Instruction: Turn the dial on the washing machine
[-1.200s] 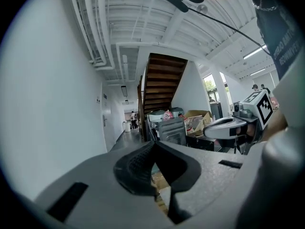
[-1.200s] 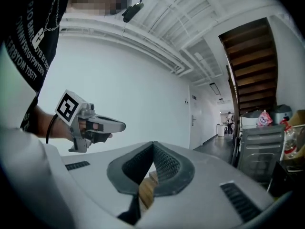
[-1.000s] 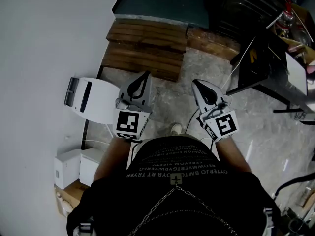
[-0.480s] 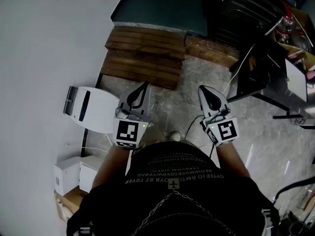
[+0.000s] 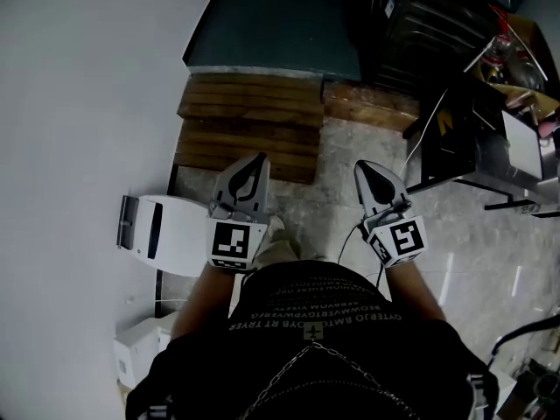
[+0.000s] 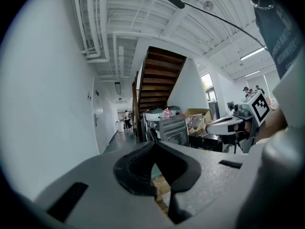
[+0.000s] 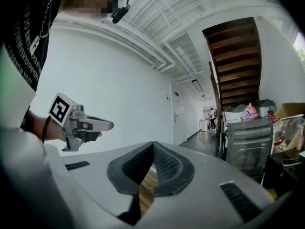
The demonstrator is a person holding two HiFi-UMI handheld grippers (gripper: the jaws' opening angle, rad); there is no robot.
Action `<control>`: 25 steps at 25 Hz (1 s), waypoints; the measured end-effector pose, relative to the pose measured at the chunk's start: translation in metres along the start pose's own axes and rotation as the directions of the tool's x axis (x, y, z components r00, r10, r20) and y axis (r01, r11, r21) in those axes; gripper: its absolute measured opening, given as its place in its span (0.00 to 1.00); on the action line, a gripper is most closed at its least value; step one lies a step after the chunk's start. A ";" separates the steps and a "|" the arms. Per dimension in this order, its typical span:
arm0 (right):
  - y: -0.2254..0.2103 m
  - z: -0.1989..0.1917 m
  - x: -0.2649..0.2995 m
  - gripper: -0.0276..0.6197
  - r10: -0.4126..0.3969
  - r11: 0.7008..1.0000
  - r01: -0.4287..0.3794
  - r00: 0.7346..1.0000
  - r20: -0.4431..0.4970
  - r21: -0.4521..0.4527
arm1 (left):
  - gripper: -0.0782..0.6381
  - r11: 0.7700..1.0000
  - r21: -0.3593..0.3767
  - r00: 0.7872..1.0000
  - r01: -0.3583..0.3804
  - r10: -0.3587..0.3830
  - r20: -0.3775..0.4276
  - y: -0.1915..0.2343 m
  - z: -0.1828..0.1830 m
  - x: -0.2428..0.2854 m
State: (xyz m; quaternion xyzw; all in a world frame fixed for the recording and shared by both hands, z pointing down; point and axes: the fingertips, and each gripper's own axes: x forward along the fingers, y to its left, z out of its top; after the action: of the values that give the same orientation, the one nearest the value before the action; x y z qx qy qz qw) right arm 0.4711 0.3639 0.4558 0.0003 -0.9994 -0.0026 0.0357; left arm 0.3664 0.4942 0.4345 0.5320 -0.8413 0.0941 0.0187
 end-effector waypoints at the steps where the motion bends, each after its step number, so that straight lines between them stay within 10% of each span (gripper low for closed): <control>1: 0.000 0.004 0.013 0.04 -0.004 1.000 0.004 1.000 0.006 0.000 | 0.12 1.000 0.008 1.000 0.009 -0.009 0.011 0.011 0.004 0.008; 25: -0.022 0.022 0.146 0.04 -0.170 0.985 0.170 0.985 -0.019 0.003 | 0.12 0.986 -0.022 0.986 0.165 -0.165 0.035 0.149 -0.015 0.109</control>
State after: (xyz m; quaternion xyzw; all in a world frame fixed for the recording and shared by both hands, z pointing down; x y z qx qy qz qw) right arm 0.3234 0.3423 0.4438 0.0855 -0.9953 -0.0035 0.0448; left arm 0.1844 0.4620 0.4428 0.6010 -0.7956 0.0732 0.0191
